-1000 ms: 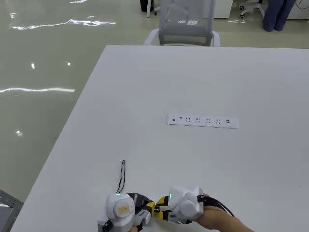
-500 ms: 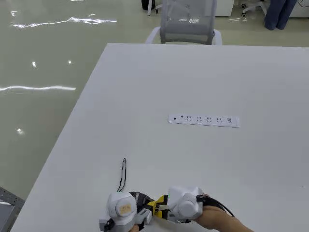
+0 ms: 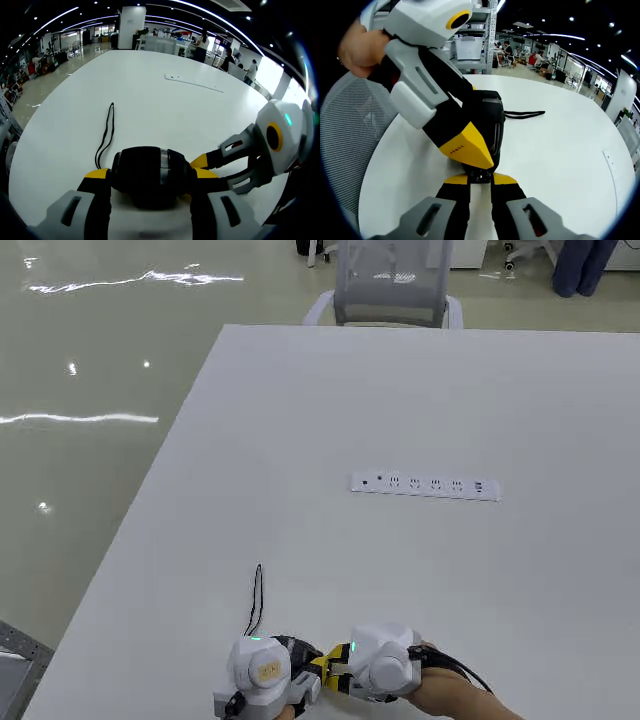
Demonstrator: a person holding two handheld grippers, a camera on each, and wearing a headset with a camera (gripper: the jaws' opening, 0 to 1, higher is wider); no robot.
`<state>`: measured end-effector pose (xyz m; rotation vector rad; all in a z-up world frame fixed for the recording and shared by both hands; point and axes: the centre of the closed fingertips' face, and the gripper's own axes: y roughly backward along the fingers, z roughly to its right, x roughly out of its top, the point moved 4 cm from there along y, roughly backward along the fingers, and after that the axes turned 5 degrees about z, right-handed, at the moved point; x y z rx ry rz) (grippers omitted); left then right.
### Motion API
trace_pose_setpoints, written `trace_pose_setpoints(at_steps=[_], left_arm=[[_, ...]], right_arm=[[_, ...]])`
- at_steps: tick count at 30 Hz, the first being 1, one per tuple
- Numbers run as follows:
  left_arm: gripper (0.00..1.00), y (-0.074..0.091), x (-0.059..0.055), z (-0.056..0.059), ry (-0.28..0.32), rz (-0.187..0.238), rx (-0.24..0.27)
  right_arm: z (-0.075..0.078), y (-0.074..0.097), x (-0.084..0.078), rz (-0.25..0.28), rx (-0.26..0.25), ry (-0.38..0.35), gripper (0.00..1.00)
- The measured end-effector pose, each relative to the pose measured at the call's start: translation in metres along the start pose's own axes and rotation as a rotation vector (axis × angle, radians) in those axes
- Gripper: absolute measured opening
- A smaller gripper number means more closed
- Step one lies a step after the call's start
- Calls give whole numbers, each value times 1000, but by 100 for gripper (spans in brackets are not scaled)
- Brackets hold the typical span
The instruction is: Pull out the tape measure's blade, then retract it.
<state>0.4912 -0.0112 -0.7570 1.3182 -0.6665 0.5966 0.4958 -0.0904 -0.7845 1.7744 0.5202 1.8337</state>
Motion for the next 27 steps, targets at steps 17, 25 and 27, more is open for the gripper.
trace_pose_setpoints(at_steps=[17, 25, 27], left_arm=[[63, -2, 0, -1, 41, -25, -21], [64, -1, 1, -1, 17, -29, -35], [67, 0, 2, -2, 13, -29, -33]], right_arm=[[0, -1, 1, -16, -18, 21, 15], [0, -1, 0, -23, -27, -3, 16], [0, 0, -1, -26, -26, -3, 17]])
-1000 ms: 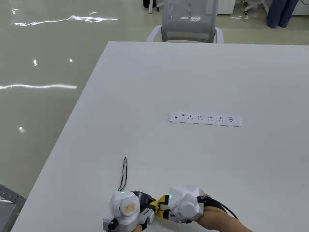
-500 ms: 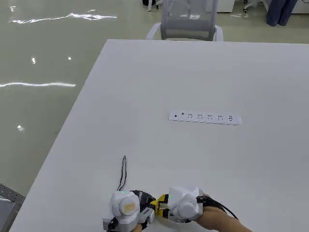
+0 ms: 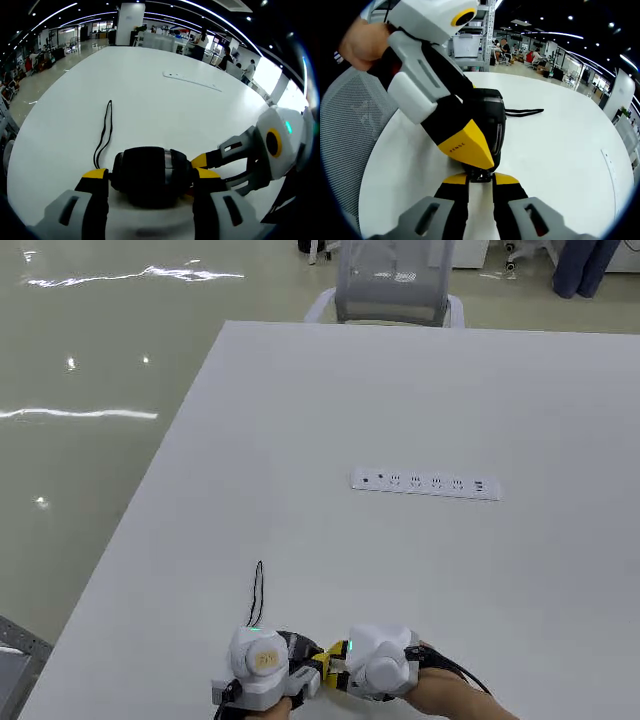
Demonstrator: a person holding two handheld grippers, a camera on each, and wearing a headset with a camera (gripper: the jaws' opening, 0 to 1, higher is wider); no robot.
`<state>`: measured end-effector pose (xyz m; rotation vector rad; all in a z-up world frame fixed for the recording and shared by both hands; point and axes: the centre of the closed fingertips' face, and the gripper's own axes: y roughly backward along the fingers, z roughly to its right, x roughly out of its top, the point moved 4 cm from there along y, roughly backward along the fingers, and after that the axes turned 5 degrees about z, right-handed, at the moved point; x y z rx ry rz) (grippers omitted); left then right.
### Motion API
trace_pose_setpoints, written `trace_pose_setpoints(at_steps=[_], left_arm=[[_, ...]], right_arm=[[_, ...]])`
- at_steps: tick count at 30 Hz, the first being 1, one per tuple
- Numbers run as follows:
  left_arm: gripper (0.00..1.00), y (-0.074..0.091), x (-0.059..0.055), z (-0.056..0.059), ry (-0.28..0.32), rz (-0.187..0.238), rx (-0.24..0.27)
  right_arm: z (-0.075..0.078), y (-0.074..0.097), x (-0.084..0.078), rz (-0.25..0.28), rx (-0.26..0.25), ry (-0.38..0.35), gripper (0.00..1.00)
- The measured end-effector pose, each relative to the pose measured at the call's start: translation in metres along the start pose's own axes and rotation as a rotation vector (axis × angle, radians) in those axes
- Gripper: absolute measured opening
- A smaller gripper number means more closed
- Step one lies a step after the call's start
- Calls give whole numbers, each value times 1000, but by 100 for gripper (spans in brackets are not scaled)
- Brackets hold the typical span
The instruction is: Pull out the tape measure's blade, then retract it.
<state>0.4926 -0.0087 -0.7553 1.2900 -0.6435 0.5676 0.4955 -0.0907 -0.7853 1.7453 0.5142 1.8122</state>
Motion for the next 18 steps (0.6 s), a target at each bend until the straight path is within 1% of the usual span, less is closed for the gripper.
trace_pose_setpoints(at_steps=[5, 10, 13, 14, 18], left_arm=[[70, 2, 1, -4, -15, 7, -5], [71, 8, 1, -7, -37, 16, -16], [73, 12, 1, -9, -70, 23, -15], [73, 13, 1, -9, -86, 24, -24], [72, 20, 1, -13, -112, 30, -32]], right_arm=[[1, 1, -2, -7, -11, -10, 21], [-4, 6, -5, -14, -20, -20, 24], [-7, 10, -7, -17, -29, -31, 26], [-7, 11, -7, -14, -36, -38, 27], [-8, 19, -4, 4, -67, -85, 30]])
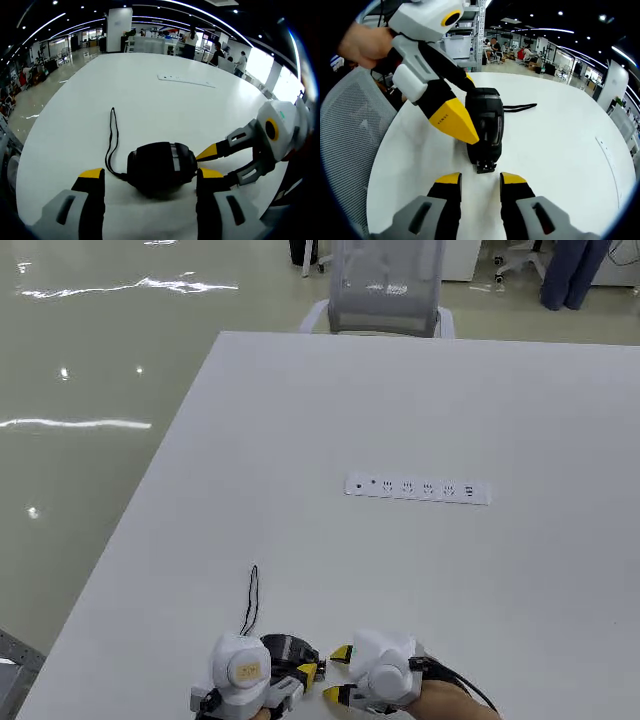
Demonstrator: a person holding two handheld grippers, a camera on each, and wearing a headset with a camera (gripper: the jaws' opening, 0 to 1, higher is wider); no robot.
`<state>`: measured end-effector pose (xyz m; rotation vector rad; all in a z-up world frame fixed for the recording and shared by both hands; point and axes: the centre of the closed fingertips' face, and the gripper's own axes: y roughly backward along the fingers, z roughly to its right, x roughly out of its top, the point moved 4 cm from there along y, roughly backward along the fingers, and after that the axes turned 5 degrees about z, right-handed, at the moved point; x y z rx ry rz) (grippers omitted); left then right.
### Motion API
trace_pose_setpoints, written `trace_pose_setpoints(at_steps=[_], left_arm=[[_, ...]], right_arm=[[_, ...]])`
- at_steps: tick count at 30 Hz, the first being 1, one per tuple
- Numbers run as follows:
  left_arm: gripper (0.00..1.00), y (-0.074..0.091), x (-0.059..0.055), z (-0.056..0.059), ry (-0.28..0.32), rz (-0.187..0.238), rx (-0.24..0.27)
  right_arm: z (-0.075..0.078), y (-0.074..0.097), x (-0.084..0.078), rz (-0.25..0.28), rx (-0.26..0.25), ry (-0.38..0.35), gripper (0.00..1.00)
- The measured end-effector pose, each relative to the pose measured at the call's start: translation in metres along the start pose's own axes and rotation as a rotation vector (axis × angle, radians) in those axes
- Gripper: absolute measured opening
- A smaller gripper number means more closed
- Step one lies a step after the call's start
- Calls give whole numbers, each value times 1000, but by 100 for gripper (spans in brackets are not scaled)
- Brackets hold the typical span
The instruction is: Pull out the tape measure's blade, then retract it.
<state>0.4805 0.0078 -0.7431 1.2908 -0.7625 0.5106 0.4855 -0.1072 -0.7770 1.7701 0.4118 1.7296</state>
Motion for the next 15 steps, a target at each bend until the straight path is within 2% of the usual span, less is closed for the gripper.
trace_pose_setpoints(at_steps=[7, 15], left_arm=[[75, 9, -3, -2, -64, 4, -32], [78, 18, -1, 5, -116, 12, -105]], right_arm=[[-3, 13, 5, 24, -41, -57, 37], [-6, 32, 9, 28, -90, -109, 47]])
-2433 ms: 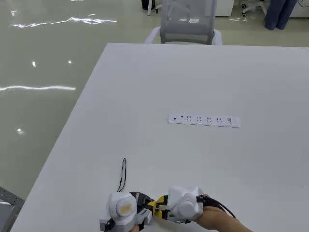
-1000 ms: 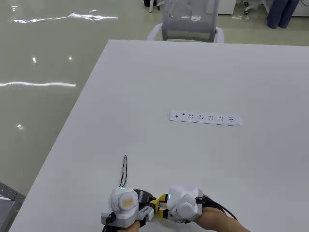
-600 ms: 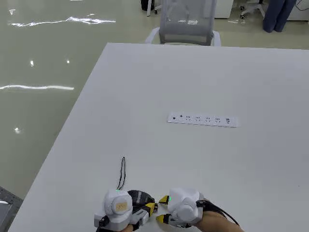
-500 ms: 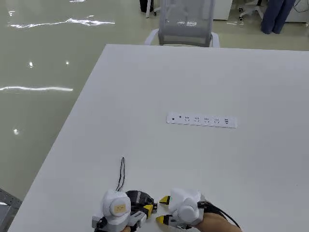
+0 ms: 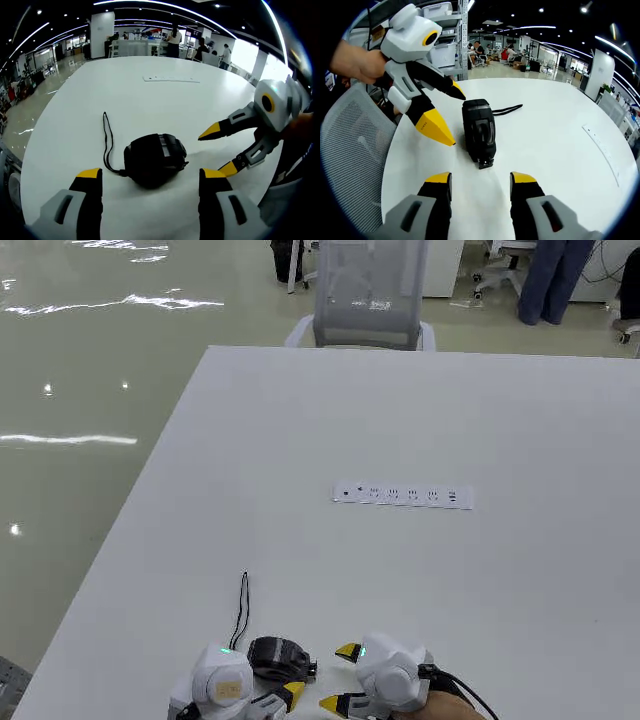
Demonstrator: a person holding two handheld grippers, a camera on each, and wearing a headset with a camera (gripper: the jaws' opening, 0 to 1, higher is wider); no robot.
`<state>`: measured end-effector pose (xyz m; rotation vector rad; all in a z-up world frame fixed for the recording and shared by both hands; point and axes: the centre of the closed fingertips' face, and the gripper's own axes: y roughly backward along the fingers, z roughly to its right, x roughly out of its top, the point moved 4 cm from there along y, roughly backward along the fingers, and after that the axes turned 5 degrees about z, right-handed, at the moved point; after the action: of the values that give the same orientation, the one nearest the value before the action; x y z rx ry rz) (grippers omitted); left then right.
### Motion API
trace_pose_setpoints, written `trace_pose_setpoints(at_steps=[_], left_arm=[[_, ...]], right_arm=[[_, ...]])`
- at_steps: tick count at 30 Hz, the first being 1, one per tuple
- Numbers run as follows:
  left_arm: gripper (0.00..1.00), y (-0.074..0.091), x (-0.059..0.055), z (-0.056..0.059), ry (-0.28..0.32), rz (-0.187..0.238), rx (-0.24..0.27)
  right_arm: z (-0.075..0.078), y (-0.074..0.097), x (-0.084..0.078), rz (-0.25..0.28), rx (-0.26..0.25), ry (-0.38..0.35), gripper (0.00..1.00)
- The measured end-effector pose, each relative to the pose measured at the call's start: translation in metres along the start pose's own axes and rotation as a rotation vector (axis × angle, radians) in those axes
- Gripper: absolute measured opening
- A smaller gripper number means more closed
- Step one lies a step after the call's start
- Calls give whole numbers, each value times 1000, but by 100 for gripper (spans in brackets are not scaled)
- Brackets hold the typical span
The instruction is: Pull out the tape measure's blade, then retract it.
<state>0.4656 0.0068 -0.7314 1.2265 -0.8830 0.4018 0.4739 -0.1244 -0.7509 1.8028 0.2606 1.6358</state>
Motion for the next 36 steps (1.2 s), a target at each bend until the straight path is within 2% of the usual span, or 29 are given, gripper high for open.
trace_pose_setpoints(at_steps=[2, 7, 15, 19, 27, 30, 32, 36], left_arm=[[79, 2, 0, 3, -37, 4, -25], [80, 6, -5, 2, -69, -10, -57], [85, 16, -5, 4, -141, -2, -127], [91, 20, -5, 2, -156, 11, -137], [93, 28, -7, 0, -181, 4, -180], [93, 31, -7, -1, -188, 13, -192], [93, 34, -3, 1, -195, 49, -225], [95, 39, 0, 0, -236, 57, -236]], right_arm=[[0, 4, -1, 12, -14, -4, 48], [-3, 17, -4, 14, -47, -47, 51], [-5, 35, -9, 26, -93, -90, 58], [-5, 47, -9, 37, -122, -103, 60], [-6, 74, -18, 46, -172, -161, 71], [-8, 84, -19, 52, -185, -167, 75], [-7, 92, -20, 54, -205, -169, 77], [-7, 104, -24, 58, -224, -176, 80]])
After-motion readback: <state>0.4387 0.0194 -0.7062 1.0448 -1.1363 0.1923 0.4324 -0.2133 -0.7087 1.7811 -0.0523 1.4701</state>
